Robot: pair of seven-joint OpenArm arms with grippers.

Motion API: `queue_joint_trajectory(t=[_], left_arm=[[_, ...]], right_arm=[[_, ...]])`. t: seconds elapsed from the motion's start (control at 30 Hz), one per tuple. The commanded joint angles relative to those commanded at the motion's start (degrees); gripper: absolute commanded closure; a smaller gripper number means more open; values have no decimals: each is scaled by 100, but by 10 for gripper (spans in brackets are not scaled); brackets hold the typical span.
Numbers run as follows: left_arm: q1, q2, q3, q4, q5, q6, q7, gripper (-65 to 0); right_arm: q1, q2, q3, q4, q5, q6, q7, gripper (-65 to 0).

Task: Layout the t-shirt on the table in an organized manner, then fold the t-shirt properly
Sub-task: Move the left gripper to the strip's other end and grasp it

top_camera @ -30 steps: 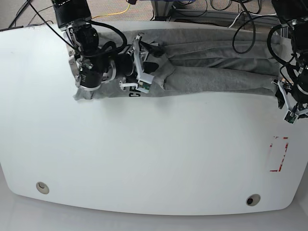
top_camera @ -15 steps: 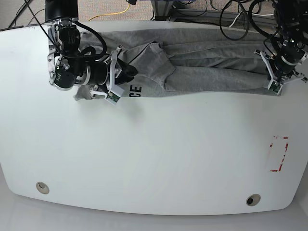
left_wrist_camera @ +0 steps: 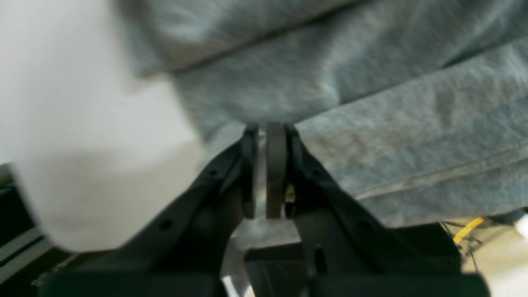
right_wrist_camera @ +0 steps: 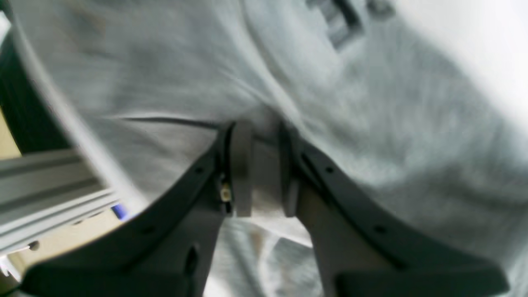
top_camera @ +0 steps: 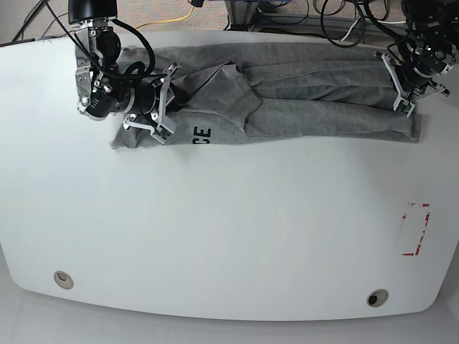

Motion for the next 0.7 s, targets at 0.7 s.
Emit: queue_joint_trajectory(t=[0.7], left_arm=[[-2057,-220,1002,-2075,9,0,-9,-15]], right_arm=[[870,229,26,-1846,-1609,0,1046,-101]])
